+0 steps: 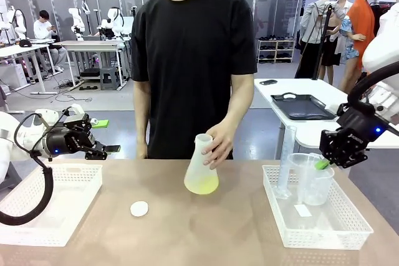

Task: Prepare the solutions needed for the experiment.
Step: Once the solution is in the Big flask , pick up the Plastic Funnel and place it back into the right Organizing basket.

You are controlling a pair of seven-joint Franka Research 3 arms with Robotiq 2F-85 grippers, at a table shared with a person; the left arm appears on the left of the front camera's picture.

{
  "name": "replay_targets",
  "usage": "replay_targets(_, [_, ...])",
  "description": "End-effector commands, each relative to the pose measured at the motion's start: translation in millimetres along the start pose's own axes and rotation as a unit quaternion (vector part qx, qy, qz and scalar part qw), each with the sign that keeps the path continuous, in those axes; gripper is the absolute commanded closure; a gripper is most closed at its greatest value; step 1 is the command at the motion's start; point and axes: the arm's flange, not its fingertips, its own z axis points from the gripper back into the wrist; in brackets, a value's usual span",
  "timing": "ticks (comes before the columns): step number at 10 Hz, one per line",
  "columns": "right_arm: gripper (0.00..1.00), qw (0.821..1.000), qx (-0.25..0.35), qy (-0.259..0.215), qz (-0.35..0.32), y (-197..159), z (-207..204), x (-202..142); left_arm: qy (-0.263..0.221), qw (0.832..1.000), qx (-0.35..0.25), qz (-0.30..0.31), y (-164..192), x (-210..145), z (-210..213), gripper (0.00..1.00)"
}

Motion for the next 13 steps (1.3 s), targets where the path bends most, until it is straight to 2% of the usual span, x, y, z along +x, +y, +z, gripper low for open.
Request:
replay_targets(1, [0.95,0.999,-0.027,0.006,-0.047,3.0,-15.8,14.9,0.003,1.000,-0.009,-0.008,0.1,0.7,-0.3,0.00])
replay_targets(5, [0.95,0.991,-0.076,0.044,-0.106,-3.7,-43.7,25.2,0.003,1.000,-0.009,-0.008,0.1,0.7,-0.3,0.00])
replay_targets(8, [0.95,0.989,-0.080,0.037,-0.119,-6.4,-51.9,29.1,0.003,1.000,-0.009,-0.008,0.1,0.7,-0.3,0.00])
replay_targets(12, [0.55,0.987,-0.076,0.040,-0.136,-8.1,-58.7,36.4,0.003,1.000,-0.009,-0.008,0.1,0.7,-0.3,0.00])
replay_targets(13, [0.57,0.983,-0.090,0.038,-0.153,-8.8,-60.0,41.9,0.003,1.000,-0.009,-0.008,0.1,0.7,-0.3,0.00])
